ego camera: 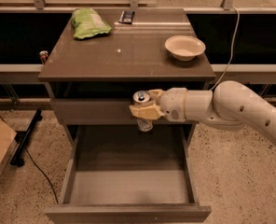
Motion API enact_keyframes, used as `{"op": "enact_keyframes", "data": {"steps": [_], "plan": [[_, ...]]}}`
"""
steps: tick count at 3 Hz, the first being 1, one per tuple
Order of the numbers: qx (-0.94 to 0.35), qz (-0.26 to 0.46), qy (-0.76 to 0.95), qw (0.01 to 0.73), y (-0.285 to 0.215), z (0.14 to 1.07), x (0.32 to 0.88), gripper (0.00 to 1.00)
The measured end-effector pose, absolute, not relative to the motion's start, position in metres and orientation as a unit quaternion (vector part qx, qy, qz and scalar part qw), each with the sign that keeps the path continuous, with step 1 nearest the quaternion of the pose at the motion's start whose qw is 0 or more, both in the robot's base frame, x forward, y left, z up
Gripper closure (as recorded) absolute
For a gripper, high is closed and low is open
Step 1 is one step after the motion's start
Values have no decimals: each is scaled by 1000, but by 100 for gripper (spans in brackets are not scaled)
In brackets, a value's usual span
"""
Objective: Place redbull can into middle drawer
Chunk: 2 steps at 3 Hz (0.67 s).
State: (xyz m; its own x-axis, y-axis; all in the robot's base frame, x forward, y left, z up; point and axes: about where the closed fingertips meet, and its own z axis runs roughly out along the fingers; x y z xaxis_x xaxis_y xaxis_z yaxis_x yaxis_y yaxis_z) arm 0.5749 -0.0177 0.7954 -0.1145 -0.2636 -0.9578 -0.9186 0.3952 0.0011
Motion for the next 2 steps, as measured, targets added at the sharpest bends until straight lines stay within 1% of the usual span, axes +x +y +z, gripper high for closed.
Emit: {"op": "enact_keyframes", "data": {"steps": [2], "plan": [[-405, 354, 670, 512, -16, 757, 559, 100]]}}
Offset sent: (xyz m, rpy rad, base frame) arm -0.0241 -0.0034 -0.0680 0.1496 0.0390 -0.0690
